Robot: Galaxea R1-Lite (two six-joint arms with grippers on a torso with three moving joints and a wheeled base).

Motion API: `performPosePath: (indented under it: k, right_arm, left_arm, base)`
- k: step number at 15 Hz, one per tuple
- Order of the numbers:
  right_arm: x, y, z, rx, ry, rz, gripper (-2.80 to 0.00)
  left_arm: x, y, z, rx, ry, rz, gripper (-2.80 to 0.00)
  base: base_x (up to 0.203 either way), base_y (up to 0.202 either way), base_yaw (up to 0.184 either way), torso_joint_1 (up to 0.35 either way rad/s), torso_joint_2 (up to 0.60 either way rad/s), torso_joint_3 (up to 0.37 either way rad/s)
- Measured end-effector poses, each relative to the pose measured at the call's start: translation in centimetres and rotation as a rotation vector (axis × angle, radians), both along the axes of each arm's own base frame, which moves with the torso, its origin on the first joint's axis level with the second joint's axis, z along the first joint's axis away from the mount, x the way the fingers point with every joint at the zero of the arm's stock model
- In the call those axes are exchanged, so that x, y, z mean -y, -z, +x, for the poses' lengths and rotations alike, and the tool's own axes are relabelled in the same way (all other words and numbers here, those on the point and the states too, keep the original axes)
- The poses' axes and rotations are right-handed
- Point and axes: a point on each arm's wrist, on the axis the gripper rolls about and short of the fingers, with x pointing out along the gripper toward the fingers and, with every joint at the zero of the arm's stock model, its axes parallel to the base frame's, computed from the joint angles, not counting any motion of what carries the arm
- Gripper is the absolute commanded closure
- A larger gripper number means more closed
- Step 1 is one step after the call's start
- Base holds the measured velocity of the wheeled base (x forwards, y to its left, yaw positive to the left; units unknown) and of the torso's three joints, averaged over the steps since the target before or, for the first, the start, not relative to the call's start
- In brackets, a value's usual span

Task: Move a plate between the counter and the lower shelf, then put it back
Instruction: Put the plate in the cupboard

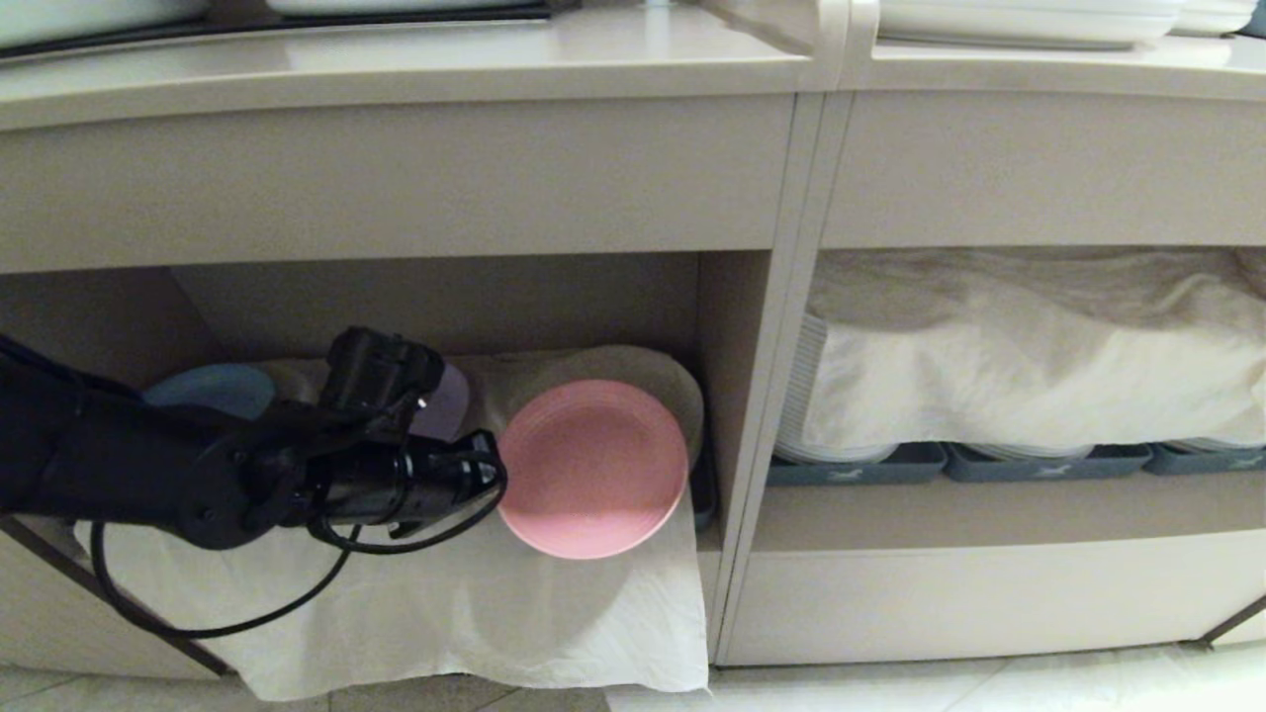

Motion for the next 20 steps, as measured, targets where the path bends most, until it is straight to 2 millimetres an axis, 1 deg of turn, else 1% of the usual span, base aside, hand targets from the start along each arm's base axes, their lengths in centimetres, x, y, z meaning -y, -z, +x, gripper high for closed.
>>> performPosePath:
  k: [11,20]
  right_arm:
    - [0.0,0.0,0.0,0.000,0.000,0.000,0.00]
    - [0.0,0.0,0.0,0.000,0.000,0.000,0.00]
  left_arm:
    - [1.0,0.8,3.0,-0.004,-0.025,-0.020,0.00]
    - [1.5,1.2,4.8,0.003,-0.028,-0.025,0.00]
  base:
    - [0.000,0.000,0.000,0.000,0.00,0.000]
    - [0.000,0.000,0.000,0.000,0.00,0.000]
